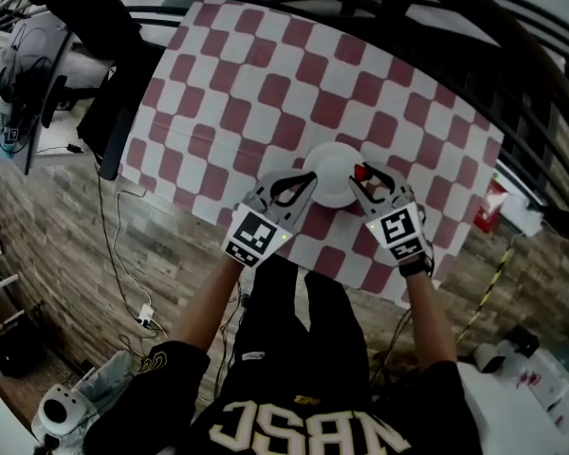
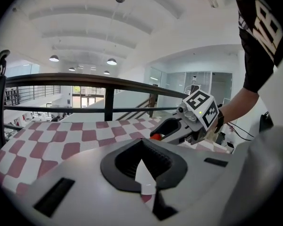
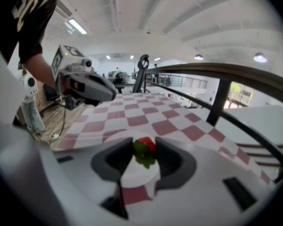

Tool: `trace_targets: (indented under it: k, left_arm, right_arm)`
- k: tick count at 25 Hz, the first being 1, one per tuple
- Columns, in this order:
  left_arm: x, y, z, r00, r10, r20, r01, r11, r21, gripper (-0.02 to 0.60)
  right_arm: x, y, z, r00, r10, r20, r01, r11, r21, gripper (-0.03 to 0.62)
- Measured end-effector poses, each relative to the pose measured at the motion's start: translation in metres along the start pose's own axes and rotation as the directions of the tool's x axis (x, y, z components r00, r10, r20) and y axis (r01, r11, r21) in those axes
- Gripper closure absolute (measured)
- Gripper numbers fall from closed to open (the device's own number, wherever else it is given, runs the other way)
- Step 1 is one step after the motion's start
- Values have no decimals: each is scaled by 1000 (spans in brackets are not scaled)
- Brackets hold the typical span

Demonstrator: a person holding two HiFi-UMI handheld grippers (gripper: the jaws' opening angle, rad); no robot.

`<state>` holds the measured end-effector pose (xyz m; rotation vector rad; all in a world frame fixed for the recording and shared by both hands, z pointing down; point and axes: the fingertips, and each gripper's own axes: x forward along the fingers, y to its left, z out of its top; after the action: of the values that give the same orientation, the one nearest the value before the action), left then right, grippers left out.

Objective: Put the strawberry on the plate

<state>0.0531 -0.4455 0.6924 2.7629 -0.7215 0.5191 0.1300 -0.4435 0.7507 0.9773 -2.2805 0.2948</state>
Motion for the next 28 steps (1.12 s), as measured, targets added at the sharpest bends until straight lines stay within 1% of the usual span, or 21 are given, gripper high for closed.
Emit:
trace_targets:
  k: [3, 7, 10, 14, 19, 22, 24, 26, 28]
  left_arm:
    - [6, 2, -11, 1000, -9, -10, 9, 1000, -12, 566]
    - [12, 3, -17, 1000, -21, -5, 21, 999, -28, 566]
    - [15, 9, -18, 1000, -13, 2, 13, 999, -44, 566]
    - [19, 15, -14, 1000, 8, 22, -6, 998, -70, 566]
    - [17, 14, -6, 999, 24, 34, -20, 995, -95, 566]
    - [10, 19, 9, 997, 50, 52, -44, 993, -110, 566]
    - [1, 21, 20, 995, 73, 63, -66, 992, -112, 566]
    - [-8, 24, 37, 991, 103, 85, -94, 990, -110, 566]
    - [-20, 26, 60, 984, 140, 112, -127, 985, -115, 566]
  right_arm:
    - [22, 8, -4, 999, 39, -29, -39, 999, -10, 437]
    - [42, 18, -14, 994, 77, -78, -80, 996, -32, 437]
    - [55, 20, -17, 991, 84, -105, -89, 995, -41, 437]
    - [67, 23, -26, 983, 91, -158, -106, 991, -87, 437]
    - [62, 28, -29, 977, 86, -195, -107, 989, -100, 433]
    - [51, 25, -21, 982, 60, -179, -77, 993, -91, 424]
    - [36, 26, -9, 988, 47, -148, -55, 997, -50, 424]
    - [18, 22, 12, 996, 25, -90, -25, 1000, 8, 424]
    - [-3, 19, 42, 1000, -2, -8, 3, 996, 87, 425]
